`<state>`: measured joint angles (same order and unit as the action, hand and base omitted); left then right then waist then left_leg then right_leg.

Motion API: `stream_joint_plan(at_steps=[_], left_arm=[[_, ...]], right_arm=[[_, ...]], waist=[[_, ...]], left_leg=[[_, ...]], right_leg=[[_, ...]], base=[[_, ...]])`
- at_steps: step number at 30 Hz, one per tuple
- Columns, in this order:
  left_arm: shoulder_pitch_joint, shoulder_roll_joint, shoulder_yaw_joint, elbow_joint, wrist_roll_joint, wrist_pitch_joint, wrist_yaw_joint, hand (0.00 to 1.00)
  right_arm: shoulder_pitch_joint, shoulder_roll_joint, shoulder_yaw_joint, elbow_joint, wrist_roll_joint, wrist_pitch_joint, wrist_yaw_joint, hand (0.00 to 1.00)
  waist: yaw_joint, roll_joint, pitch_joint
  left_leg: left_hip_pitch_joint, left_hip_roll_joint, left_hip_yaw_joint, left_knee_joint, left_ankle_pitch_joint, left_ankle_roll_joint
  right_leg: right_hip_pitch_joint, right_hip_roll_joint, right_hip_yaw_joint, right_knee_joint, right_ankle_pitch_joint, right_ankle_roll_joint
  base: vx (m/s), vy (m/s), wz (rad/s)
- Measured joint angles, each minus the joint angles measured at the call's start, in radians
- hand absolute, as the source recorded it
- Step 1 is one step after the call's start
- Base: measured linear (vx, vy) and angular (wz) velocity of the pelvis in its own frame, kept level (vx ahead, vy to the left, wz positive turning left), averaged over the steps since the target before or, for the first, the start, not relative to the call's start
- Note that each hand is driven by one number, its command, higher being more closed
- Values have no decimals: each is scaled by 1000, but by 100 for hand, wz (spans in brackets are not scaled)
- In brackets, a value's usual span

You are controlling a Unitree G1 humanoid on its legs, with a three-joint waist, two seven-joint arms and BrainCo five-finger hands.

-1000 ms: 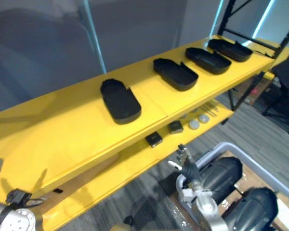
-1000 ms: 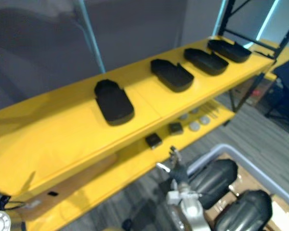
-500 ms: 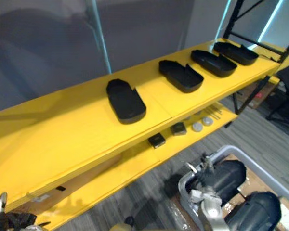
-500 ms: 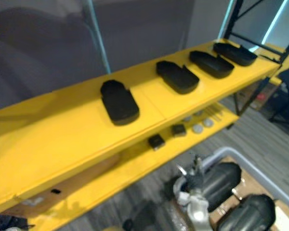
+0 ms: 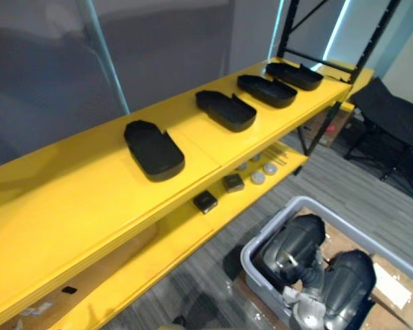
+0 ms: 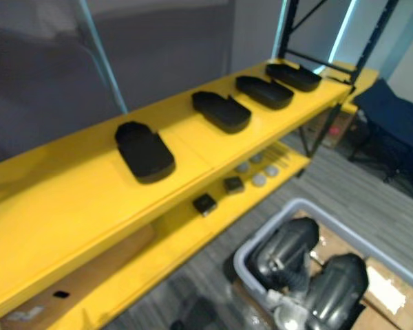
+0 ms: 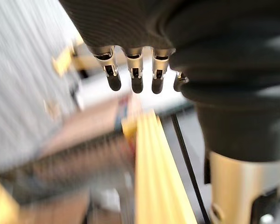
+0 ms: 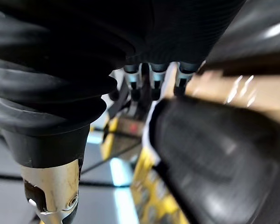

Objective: Walk over and take plastic housings, then place them on the shelf

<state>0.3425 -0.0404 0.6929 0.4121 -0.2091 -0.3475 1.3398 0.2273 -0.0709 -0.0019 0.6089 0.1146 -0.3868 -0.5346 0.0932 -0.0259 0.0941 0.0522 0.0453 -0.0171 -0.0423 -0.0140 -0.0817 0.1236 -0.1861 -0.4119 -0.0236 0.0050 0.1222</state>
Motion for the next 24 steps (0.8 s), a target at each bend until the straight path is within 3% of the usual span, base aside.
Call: stream_joint_plan(at_steps=[2,4,6,8,10,11,13,14,16,20,24], left_arm=[[0,0,10,35,-31,-11,51,0],[0,0,11,58,-64,-9,45,0],[-2,1,10,86,-123,2,-41,0],[-3,1,8,124,-185,37,-176,0],[-7,2,-10,183,-236,104,-390,0],[-12,2,-18,196,-250,113,-438,0],[-26,9,-59,234,-265,179,-634,0],[-28,15,-75,248,-266,193,-682,0],[-27,43,-131,288,-262,247,-875,0],[-32,89,-241,347,-254,291,-1118,0],[-42,106,-321,402,-255,307,-1195,0]], right_arm=[[1,2,-11,38,26,0,-11,0],[1,3,-15,52,40,0,-11,0],[-10,3,-15,72,49,1,-10,0],[-16,4,-16,83,67,3,-8,0],[-31,4,-21,84,84,4,1,0],[-35,5,-26,84,87,4,8,0],[-35,7,-58,84,86,2,36,0],[-35,6,-62,84,86,2,43,0],[-36,6,-77,84,76,0,89,0],[-36,-4,-85,83,64,0,168,0],[-33,-15,-82,80,-3,0,188,0]], waist=[[0,-3,1],[0,-3,1],[-4,-5,3],[-14,-7,5],[-27,-10,17],[-28,-10,24],[-31,-12,26],[-33,-13,26],[-49,-12,28],[-56,-1,37],[-80,5,40]], left_leg=[[0,-3,-3,-4,2,1],[0,-6,-3,-4,3,1],[1,-8,-4,-9,3,2],[4,-10,-4,-16,4,3],[12,-14,-2,-20,4,3],[18,-14,-2,-20,4,3],[19,-17,-1,-21,4,3],[20,-17,0,-21,4,3],[30,-14,11,-25,4,3],[52,-2,53,-36,2,1],[53,1,69,-36,1,0]], right_leg=[[0,-2,-1,-4,7,10],[1,-4,-2,-5,9,12],[1,-4,-4,-6,9,13],[1,-5,-5,-7,9,13],[7,-8,-4,-8,9,13],[13,-8,-4,-8,9,13],[14,-11,-4,-9,9,14],[14,-11,-3,-9,9,14],[15,-10,6,-8,9,14],[5,-4,42,-5,9,14],[-4,-3,59,-4,10,16]], base=[[39,-6,6],[44,-4,3],[47,-1,1],[38,2,1],[34,9,-2],[0,0,0],[0,0,0],[-2,10,-4],[-6,5,-12],[-21,2,-29],[2,-3,-15]])
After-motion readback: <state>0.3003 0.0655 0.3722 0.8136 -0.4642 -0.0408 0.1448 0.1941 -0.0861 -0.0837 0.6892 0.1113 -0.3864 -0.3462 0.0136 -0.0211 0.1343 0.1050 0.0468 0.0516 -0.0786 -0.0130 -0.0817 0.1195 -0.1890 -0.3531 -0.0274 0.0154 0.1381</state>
